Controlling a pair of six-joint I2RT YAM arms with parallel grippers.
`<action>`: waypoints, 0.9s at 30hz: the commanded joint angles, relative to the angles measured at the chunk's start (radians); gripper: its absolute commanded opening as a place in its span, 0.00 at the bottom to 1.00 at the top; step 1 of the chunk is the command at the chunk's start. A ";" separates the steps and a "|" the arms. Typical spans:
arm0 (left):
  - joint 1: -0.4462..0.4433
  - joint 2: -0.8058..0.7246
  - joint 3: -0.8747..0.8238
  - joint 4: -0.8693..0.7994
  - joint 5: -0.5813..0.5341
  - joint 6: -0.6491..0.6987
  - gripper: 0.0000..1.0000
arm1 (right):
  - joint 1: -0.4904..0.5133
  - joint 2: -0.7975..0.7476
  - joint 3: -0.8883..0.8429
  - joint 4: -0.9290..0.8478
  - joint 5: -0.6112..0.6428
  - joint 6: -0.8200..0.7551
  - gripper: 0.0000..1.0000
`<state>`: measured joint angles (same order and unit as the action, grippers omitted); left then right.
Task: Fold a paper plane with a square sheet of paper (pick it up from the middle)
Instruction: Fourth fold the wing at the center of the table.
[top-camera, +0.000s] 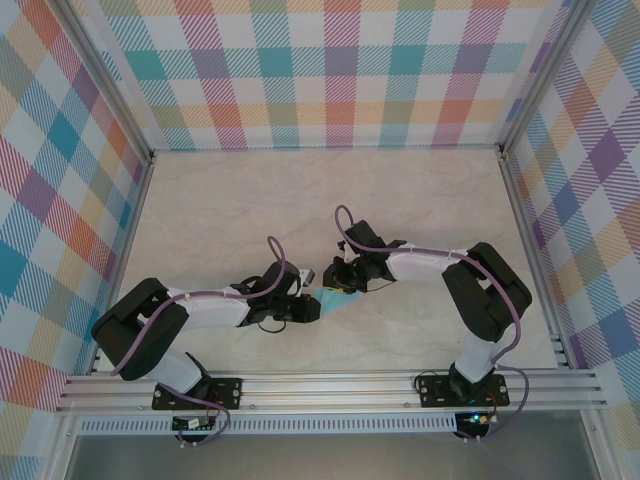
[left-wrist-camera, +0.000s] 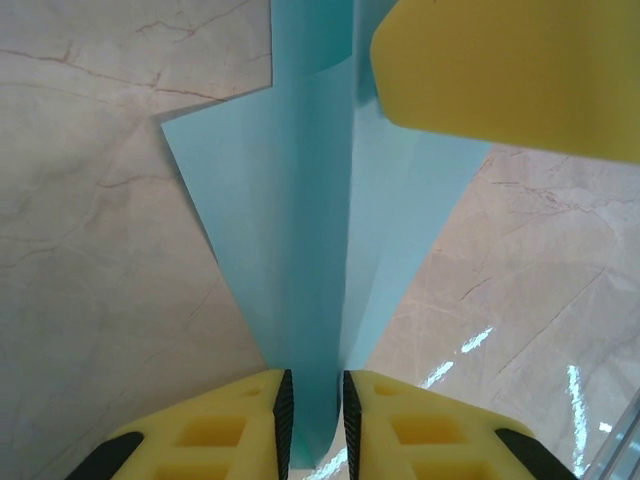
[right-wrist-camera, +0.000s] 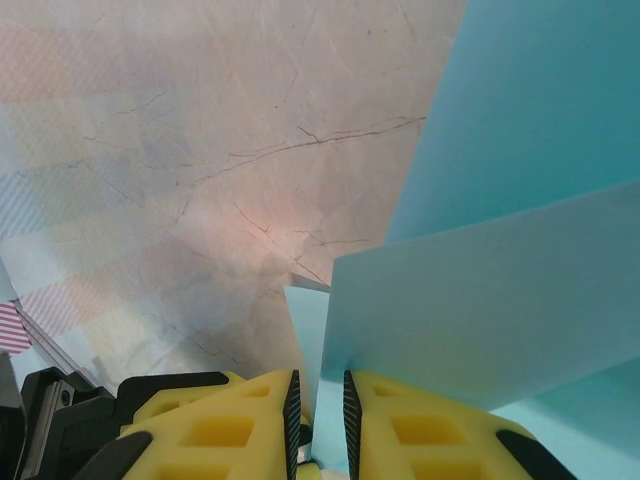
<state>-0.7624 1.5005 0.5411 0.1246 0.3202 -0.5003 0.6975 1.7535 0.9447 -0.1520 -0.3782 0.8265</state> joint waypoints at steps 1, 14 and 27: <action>0.017 -0.017 0.019 -0.045 -0.020 0.032 0.18 | 0.001 0.013 0.029 -0.023 0.005 -0.008 0.21; 0.017 0.000 0.027 -0.020 0.012 0.016 0.06 | 0.002 0.022 0.037 -0.032 0.016 -0.010 0.21; 0.021 0.056 0.023 0.078 0.072 -0.086 0.03 | 0.000 0.034 0.052 -0.033 0.024 -0.015 0.21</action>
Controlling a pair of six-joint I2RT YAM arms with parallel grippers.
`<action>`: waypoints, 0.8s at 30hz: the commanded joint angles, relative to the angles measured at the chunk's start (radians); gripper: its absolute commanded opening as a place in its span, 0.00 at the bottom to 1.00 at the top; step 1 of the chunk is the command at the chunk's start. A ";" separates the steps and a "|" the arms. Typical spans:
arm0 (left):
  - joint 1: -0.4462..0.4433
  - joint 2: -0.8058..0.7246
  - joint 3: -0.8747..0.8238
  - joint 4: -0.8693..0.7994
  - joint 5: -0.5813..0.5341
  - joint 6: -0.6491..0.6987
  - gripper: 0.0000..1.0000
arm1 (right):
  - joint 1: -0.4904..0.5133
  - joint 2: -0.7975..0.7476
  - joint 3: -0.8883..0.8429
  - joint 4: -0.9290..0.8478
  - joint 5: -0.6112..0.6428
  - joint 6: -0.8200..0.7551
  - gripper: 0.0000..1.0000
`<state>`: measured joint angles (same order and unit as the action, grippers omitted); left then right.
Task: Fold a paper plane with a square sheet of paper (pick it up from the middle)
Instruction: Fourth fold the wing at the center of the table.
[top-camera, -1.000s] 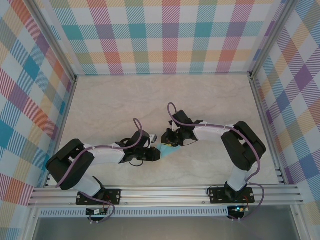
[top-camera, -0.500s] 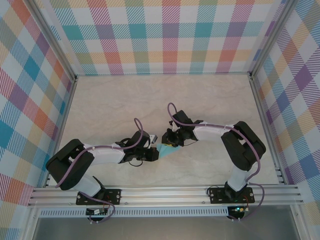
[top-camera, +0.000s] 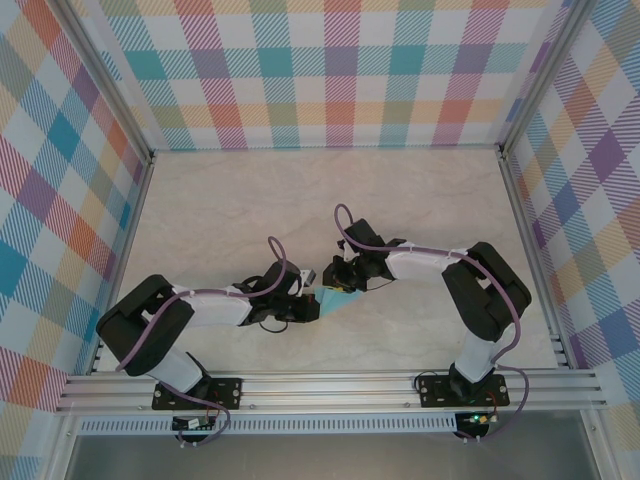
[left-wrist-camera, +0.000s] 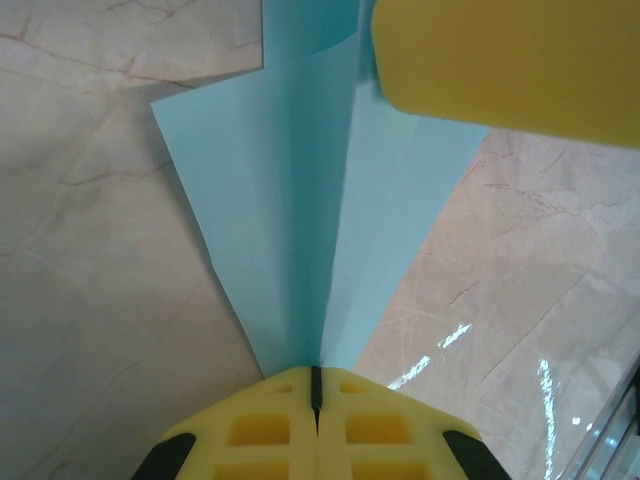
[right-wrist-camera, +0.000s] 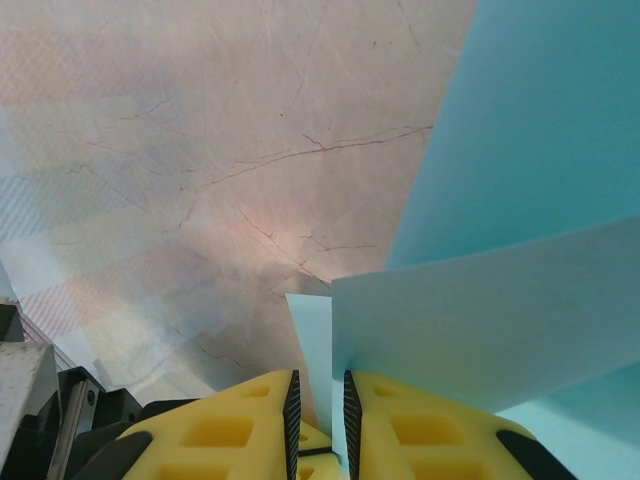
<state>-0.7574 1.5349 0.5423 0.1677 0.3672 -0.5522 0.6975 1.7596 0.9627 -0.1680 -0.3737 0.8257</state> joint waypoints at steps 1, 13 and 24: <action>0.017 0.024 0.020 0.040 0.026 -0.038 0.03 | 0.000 0.034 0.034 -0.018 0.022 -0.011 0.21; 0.027 0.000 0.021 0.000 -0.026 -0.024 0.17 | 0.000 0.078 0.074 -0.025 0.060 -0.007 0.20; 0.028 -0.016 0.028 -0.062 -0.078 0.025 0.21 | 0.000 0.112 0.094 -0.026 0.050 -0.013 0.20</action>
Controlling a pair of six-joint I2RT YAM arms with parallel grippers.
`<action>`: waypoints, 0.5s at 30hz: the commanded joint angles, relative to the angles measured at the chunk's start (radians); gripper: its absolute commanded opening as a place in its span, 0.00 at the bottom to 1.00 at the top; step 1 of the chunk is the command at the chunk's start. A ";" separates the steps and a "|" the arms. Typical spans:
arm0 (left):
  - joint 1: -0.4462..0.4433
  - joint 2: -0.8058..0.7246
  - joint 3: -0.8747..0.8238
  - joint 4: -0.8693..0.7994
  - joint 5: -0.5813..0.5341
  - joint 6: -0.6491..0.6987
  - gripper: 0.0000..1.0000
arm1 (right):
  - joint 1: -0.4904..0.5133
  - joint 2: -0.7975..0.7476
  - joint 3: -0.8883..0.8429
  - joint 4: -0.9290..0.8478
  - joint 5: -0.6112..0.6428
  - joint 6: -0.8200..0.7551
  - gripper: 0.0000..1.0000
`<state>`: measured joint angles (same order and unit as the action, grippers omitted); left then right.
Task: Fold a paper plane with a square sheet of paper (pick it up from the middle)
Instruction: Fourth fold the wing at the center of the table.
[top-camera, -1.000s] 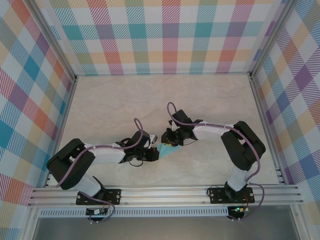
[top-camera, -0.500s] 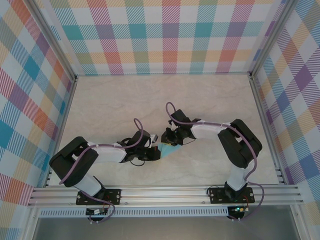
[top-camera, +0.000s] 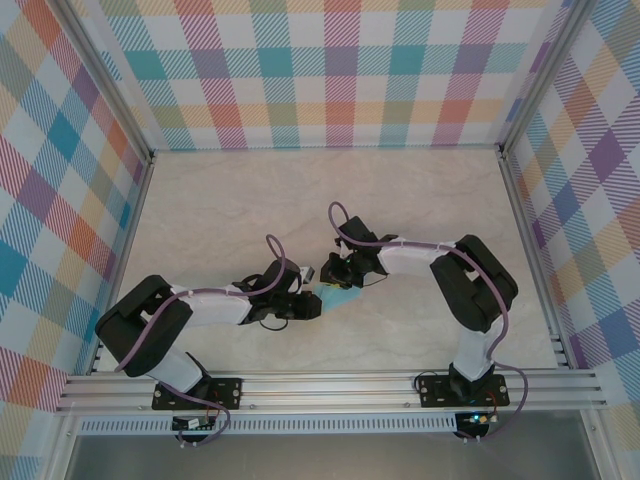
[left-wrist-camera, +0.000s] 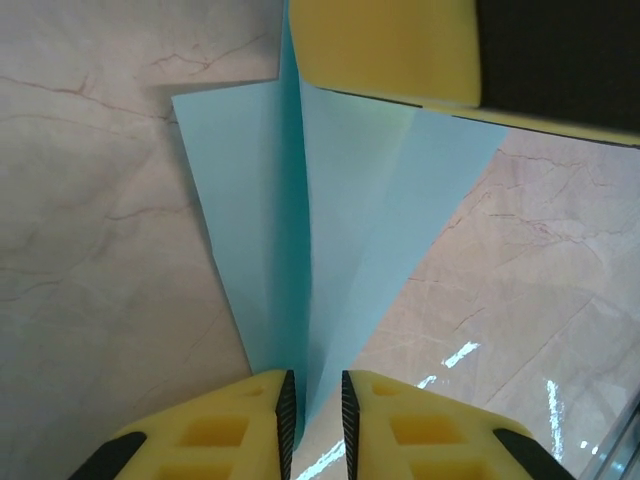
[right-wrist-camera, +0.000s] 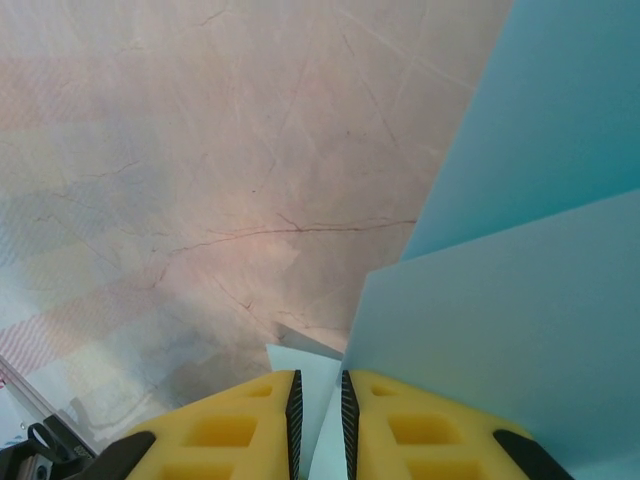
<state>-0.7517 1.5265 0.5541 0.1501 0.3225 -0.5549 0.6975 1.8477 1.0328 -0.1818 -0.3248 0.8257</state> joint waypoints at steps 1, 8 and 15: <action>0.022 -0.008 0.014 -0.040 -0.034 0.028 0.21 | 0.000 0.026 0.024 -0.012 0.001 -0.011 0.20; 0.022 -0.044 0.017 -0.062 -0.049 0.058 0.23 | 0.000 0.033 0.032 -0.014 -0.005 -0.016 0.20; 0.023 -0.069 0.037 -0.127 -0.083 0.103 0.29 | 0.000 0.033 0.036 -0.016 -0.005 -0.015 0.20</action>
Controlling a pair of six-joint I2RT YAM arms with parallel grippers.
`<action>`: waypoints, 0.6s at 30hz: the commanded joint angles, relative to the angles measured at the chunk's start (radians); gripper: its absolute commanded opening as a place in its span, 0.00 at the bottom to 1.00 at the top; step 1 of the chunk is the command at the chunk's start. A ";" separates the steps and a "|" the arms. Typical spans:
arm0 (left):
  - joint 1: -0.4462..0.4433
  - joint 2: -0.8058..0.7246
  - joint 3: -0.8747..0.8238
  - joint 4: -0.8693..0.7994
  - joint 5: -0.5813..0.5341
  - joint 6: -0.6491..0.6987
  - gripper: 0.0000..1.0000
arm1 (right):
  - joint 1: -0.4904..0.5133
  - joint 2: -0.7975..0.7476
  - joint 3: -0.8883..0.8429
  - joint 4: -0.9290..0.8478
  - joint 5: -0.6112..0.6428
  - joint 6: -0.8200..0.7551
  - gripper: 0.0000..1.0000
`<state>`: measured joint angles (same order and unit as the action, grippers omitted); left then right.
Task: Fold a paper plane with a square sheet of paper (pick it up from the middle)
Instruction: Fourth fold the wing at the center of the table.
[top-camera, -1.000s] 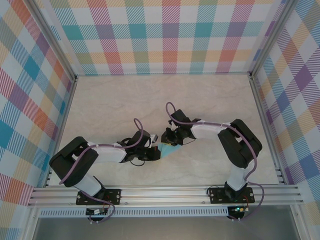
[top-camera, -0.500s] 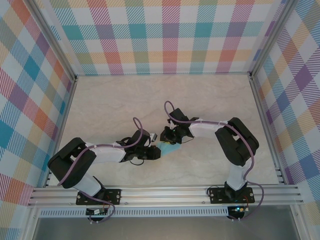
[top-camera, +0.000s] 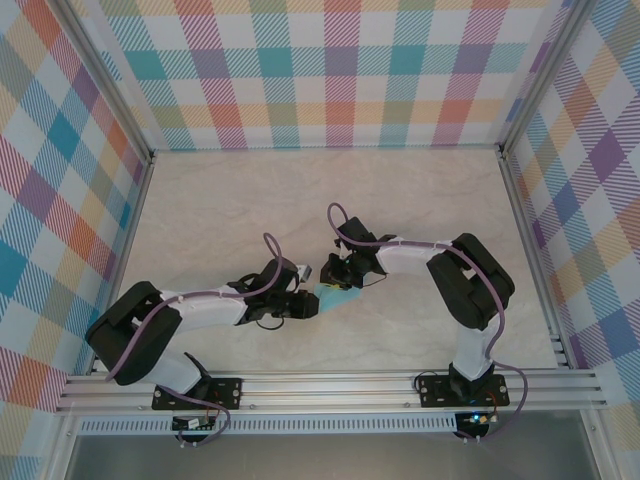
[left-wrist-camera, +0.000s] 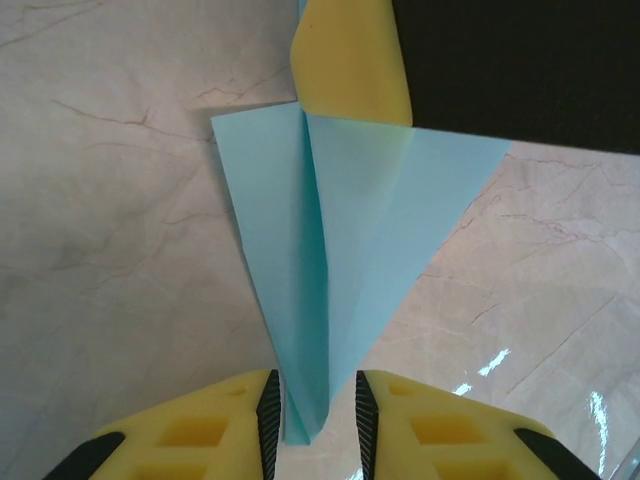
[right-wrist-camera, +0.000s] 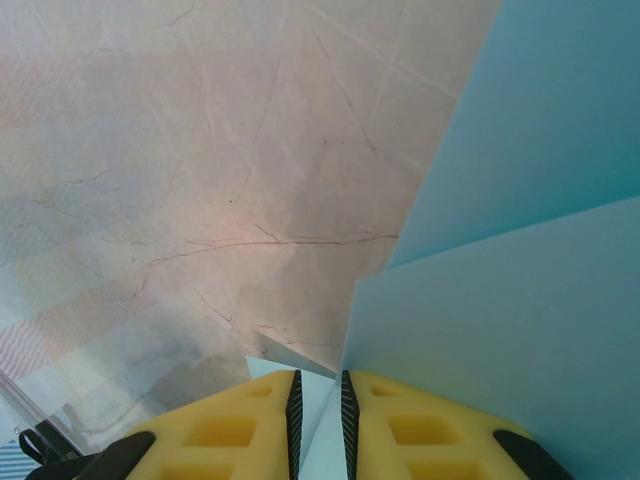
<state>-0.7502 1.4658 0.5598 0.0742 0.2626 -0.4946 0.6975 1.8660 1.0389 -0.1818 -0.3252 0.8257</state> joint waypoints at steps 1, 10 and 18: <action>0.020 0.001 0.034 -0.052 -0.016 0.045 0.29 | 0.001 0.016 0.030 -0.016 -0.003 -0.014 0.20; 0.020 0.052 0.049 -0.021 0.024 0.038 0.31 | 0.000 0.027 0.030 -0.014 -0.006 -0.016 0.20; 0.020 0.086 0.058 -0.046 0.000 0.038 0.20 | 0.001 0.035 0.028 -0.012 -0.008 -0.017 0.20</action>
<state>-0.7441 1.5211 0.5968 0.0494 0.2638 -0.4732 0.6975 1.8771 1.0473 -0.1818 -0.3260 0.8253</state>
